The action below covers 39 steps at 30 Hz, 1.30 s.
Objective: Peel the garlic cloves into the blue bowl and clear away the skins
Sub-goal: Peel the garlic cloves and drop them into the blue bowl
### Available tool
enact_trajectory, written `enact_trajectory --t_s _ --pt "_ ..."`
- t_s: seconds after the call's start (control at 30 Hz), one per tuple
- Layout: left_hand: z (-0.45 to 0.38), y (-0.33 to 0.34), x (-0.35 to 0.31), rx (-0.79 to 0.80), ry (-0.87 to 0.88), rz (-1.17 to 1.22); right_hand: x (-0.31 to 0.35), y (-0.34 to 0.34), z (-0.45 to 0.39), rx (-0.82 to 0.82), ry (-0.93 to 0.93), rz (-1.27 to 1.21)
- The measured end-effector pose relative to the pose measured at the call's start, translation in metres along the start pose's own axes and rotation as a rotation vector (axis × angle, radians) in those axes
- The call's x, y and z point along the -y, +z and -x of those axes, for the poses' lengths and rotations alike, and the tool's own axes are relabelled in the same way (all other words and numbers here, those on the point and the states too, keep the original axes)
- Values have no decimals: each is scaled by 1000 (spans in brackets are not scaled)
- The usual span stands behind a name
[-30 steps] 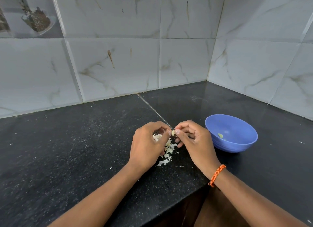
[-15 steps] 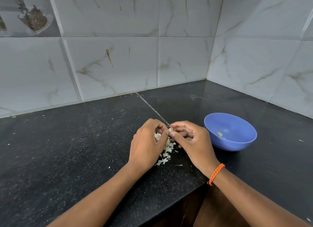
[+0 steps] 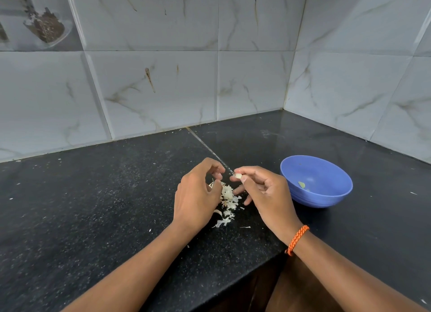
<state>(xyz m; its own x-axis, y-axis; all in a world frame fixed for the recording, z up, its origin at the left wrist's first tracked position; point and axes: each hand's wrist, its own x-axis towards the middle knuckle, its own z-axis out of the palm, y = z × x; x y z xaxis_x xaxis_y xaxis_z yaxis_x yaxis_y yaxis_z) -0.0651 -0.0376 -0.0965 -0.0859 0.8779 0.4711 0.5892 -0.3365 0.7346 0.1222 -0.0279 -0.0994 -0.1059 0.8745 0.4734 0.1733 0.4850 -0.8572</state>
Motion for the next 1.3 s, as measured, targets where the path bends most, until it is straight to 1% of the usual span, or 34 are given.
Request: enact_trajectory --t_s 0.1,0.23,0.47,0.63,0.7,0.83,1.07,1.2,1.3 --pt "1 -1 -1 0 10 -1 0 -1 -1 7 -2 0" --pt "1 0 -1 11 -19 36 -1 -3 -1 17 -8 -13" --pt "-2 0 2 23 -9 21 -1 -3 -2 40 16 -49" --pt "-4 -1 6 -3 26 100 -1 -2 -2 41 21 -46" --pt "-4 -1 7 -13 10 113 -1 -1 -2 32 26 -50" --pt "-4 0 9 26 -27 77 -2 -1 -2 18 27 -39" --pt "-3 -1 1 106 -107 300 -1 0 -2 34 2 -8" --pt "-3 -2 0 116 -127 376 1 1 0 -6 0 10" --pt "-3 -3 -1 112 -130 431 1 1 1 2 0 -11"
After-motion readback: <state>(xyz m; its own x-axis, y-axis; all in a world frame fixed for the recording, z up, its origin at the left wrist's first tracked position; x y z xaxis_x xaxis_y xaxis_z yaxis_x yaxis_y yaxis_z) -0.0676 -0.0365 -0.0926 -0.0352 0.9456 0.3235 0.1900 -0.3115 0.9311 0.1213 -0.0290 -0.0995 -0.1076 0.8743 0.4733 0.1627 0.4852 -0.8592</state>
